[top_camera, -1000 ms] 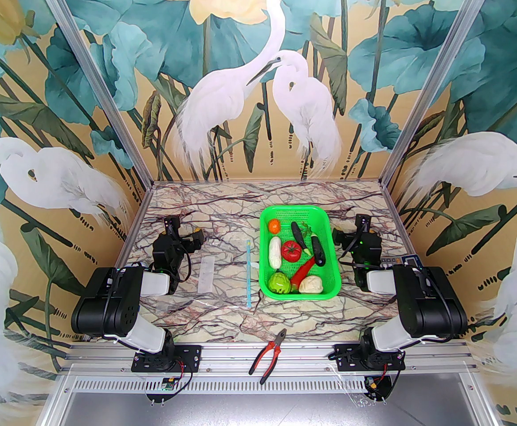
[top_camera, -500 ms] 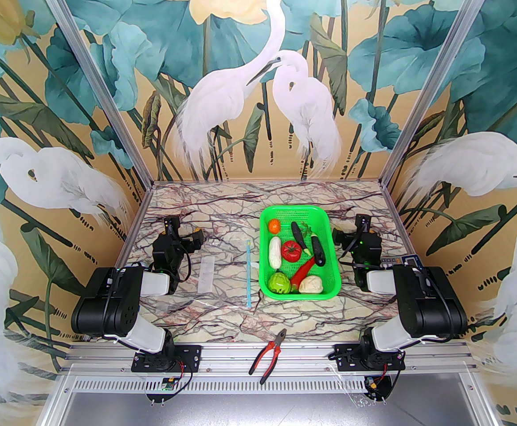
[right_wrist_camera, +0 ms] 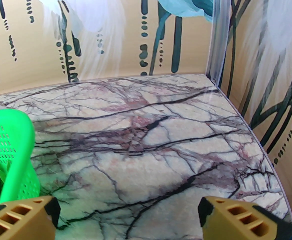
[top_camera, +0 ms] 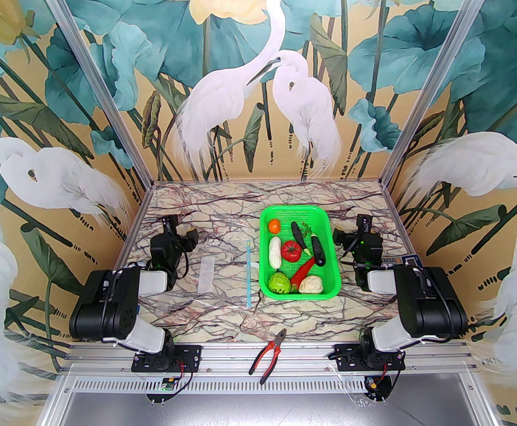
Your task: Place the food in the zip-top bag and seal the zipper
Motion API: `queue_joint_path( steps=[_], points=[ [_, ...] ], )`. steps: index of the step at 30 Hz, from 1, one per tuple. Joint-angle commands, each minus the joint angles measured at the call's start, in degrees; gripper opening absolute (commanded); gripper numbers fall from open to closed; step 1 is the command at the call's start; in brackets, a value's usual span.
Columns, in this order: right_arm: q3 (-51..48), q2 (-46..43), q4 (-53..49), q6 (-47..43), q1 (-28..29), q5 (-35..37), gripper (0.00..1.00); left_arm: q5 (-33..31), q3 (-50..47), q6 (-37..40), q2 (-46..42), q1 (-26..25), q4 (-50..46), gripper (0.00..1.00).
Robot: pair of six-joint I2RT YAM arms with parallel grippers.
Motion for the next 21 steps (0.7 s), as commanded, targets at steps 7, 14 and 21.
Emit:
queue_joint_path(
  steps=[7, 14, 21],
  points=[
    [10.97, -17.28, -27.18, 2.36, -0.29, -1.29, 0.90, -1.61, 15.23, -5.47, -15.01, -7.33, -34.81, 0.55],
    [27.53, -24.91, -61.15, 9.05, 2.69, -3.61, 0.83, -10.97, 21.07, -11.41, -18.31, -23.35, -57.64, 0.53],
    [30.78, -22.74, -69.00, 15.01, 8.78, -2.50, 0.83, -6.44, 21.45, -20.58, -10.54, -33.37, -63.99, 0.50]
  ],
)
